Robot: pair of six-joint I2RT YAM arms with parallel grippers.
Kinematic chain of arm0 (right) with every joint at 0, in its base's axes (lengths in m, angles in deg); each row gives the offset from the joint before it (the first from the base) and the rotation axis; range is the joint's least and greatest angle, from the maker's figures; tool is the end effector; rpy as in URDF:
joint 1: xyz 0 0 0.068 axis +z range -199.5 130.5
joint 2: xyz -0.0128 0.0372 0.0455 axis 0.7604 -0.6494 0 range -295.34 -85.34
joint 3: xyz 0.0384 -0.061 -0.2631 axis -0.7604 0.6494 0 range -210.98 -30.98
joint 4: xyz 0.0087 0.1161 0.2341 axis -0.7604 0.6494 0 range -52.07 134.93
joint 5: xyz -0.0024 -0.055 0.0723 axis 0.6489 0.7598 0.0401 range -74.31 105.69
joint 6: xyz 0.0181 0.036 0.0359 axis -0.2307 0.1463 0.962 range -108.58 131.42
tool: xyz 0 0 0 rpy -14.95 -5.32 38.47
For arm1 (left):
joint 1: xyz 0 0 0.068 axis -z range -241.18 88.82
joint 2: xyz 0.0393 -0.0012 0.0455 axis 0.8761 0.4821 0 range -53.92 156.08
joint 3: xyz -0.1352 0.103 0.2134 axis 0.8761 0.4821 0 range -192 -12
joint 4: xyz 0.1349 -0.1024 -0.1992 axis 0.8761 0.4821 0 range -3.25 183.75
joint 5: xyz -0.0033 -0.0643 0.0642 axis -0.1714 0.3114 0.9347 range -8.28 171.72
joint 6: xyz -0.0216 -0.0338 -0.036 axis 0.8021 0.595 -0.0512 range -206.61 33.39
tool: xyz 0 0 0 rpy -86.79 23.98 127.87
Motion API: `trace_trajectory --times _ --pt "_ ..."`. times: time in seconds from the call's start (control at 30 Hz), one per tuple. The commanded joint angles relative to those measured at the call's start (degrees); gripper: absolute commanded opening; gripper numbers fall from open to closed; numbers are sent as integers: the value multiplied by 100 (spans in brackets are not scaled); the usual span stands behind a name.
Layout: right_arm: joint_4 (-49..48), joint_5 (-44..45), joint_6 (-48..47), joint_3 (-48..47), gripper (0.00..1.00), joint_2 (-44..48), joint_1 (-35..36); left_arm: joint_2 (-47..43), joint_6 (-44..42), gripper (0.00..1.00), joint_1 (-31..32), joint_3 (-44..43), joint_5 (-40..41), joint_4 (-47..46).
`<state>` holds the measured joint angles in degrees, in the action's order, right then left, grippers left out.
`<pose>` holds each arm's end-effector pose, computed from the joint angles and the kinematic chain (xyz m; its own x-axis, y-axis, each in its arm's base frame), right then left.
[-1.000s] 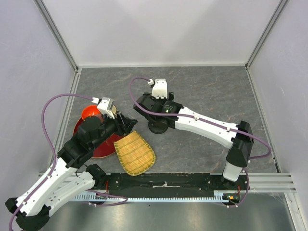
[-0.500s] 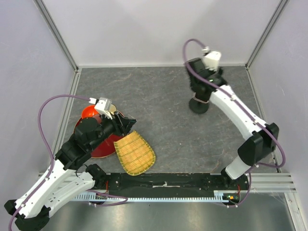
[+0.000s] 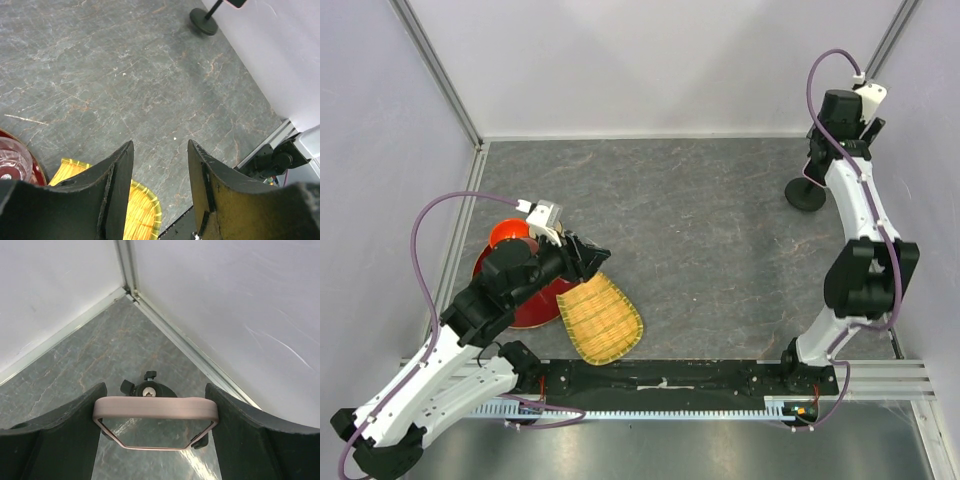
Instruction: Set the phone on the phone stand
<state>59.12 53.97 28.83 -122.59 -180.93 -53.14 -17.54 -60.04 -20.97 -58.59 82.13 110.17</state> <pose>0.3843 -0.0466 0.3757 -0.2225 0.2496 -0.9424 0.7085 0.7054 0.0196 0.1107 -0.0932 0.3476 -0.4426 -0.2115 -0.8714 0.4945 0.7531 -0.4339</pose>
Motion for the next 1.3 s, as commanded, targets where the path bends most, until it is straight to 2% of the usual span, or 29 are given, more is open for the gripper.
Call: trace_trajectory --times 0.0,0.13,0.37,0.7,0.77,0.83,0.87,0.97,1.0,1.03,1.17,1.27 --pt "-1592 -1339 -545 -980 0 -756 -295 0 129 53 -22 -61 -295 -540" --pt "-1968 -1787 -887 -1254 0 -1172 -410 185 50 54 -22 -43 -461 -628" --pt "-2390 -1535 -1380 -1895 0 -1840 -410 387 138 53 -22 88 -805 -944" --pt "-2304 -1376 -1425 -2528 0 -2578 -401 396 191 53 -30 150 -823 -989" --pt "-2260 -1341 -1416 -2537 8 -2587 -401 387 200 54 -22 150 -814 -971" --pt "-2216 -1280 -1416 -2502 25 -2570 -392 379 217 54 -22 141 -823 -953" --pt "-2181 -1279 -1407 -2519 30 -2570 -392 387 235 55 -22 124 -849 -936" --pt "-1681 -1297 -1416 -2773 66 -2587 -366 300 349 57 -22 124 -875 -927" --pt "-1392 -1271 -1416 -2853 89 -2579 -331 265 462 59 -22 132 -901 -944" --pt "-1233 -1210 -1355 -2984 98 -2552 -313 238 516 60 -22 150 -928 -971" --pt "-371 -964 -1038 -3144 98 -2168 -260 115 683 62 -22 89 -1025 -919" --pt "-54 -700 -775 -2731 98 -1578 -251 1 797 63 -22 36 -1042 -822"
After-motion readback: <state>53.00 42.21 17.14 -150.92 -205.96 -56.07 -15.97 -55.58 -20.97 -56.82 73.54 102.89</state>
